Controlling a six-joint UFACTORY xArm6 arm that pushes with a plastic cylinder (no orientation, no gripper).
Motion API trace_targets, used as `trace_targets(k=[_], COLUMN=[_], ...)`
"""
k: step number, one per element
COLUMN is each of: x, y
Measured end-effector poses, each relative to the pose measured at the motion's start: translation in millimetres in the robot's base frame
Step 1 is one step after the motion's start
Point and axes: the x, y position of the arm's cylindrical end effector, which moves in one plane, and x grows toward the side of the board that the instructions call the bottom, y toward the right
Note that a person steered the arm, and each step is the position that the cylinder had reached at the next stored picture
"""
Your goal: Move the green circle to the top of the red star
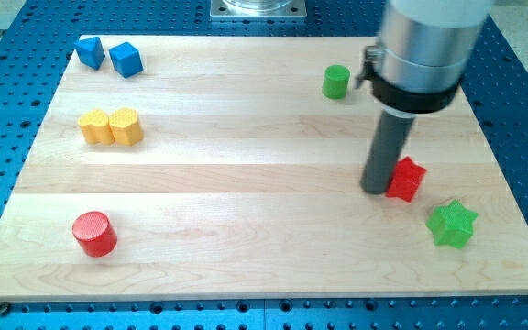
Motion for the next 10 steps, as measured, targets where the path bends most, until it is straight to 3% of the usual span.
trace_targets(k=[2,3,5,6,7,8,10], x=[-14,-43,-141,-195,-186,-217,-217], y=[40,16,-102,-40,-36,-35,19])
